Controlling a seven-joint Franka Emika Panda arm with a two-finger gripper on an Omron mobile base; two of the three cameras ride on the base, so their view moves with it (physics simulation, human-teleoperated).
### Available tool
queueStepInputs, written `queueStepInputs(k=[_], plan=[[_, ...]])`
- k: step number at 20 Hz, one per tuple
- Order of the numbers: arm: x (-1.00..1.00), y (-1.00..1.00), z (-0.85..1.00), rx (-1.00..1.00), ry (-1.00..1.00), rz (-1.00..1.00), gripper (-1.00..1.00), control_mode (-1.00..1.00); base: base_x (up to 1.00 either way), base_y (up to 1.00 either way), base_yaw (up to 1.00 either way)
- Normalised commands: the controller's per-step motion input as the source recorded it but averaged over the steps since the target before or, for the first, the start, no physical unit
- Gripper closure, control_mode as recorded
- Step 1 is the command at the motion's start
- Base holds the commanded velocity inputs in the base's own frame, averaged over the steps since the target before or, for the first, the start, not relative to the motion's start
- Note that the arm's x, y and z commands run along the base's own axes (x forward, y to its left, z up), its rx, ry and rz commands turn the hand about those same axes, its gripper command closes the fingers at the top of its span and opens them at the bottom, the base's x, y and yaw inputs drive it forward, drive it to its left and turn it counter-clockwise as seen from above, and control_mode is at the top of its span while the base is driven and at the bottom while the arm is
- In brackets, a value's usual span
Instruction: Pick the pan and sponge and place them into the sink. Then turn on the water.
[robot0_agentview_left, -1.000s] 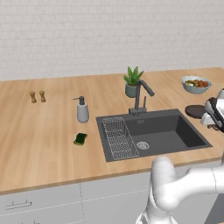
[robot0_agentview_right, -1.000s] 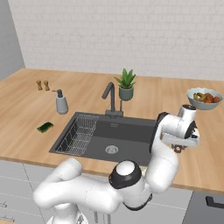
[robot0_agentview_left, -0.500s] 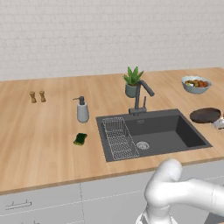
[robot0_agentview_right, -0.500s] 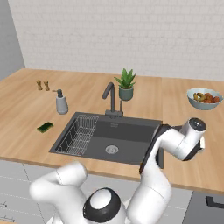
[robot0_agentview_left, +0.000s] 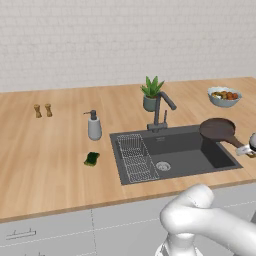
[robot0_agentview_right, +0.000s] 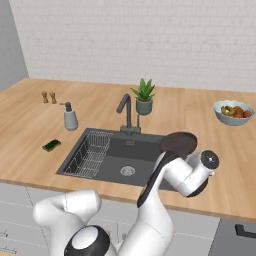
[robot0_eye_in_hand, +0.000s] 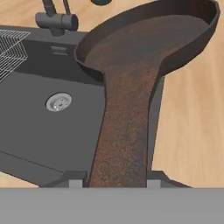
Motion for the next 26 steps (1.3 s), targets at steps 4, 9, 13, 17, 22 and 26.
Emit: queueStepInputs(k=[4, 9, 13, 17, 22, 26], plan=[[-0.14, 0.32, 0.34, 0.06, 0.17, 0.3, 1.0, -1.0, 0.0, 0.0, 0.0], [-0.07, 0.39, 0.27, 0.03, 0.21, 0.31, 1.0, -1.0, 0.0, 0.0, 0.0], [0.0, 0.42, 0.16, 0.02, 0.14, 0.31, 1.0, -1.0, 0.0, 0.0, 0.0], [0.0, 0.6, -0.01, 0.01, 0.15, 0.23, 1.0, -1.0, 0.0, 0.0, 0.0], [0.0, 0.7, -0.27, 0.0, 0.11, 0.12, 1.0, -1.0, 0.0, 0.0, 0.0], [0.0, 0.64, -0.32, 0.0, 0.08, 0.06, 1.0, -1.0, 0.0, 0.0, 0.0]])
